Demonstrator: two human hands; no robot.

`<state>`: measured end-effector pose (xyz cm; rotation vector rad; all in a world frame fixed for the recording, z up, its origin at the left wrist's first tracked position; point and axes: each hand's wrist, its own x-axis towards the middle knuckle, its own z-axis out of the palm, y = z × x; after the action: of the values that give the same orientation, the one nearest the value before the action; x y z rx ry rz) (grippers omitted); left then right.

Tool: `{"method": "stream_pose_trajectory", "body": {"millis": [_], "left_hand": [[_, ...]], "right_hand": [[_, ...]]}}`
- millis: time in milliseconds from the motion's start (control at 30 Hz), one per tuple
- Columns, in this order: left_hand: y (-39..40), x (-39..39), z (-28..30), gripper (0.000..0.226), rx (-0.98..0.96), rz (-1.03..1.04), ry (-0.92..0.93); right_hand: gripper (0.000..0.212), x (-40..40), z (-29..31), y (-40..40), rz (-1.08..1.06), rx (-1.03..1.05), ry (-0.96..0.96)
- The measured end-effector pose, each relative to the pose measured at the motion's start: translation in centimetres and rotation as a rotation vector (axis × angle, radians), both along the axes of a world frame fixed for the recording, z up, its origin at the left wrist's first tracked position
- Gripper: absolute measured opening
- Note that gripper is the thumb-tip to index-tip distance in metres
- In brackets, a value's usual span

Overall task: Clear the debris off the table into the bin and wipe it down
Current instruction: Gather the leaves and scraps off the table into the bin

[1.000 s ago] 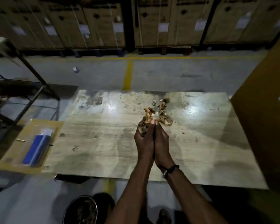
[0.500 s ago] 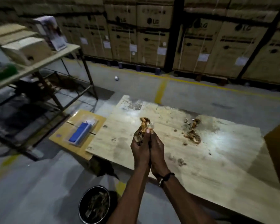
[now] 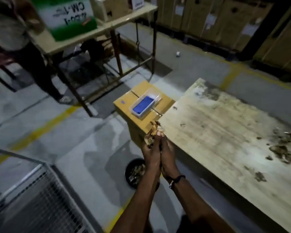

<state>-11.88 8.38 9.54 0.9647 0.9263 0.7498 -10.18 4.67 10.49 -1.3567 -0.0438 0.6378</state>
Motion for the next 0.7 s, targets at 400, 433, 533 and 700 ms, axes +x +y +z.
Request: {"method": "stream_pose_trajectory", "body": {"millis": [400,433,533,700], "left_hand": [[7.6,-4.9,-16.3,0.033,-0.214,0.240,0.206],[7.9,-4.9,-18.6,0.033,-0.249,0.272,0.213],[8.7,-4.8,-25.7,0.032,-0.286,0.344,0.247],[9.6,-4.0,-38.5,0.040,-0.398,0.358,0.309]], "right_hand": [[0.031,-3.6,-16.8,8.1,0.318,-0.302,0.066],[0.036,-3.6,-19.8,8.3,0.363,-0.333,0.057],[0.036,-3.0,-26.7,9.6,0.439,-0.435,-0.006],[0.052,-2.0,-38.2,11.0,0.560,-0.511,-0.110]]}}
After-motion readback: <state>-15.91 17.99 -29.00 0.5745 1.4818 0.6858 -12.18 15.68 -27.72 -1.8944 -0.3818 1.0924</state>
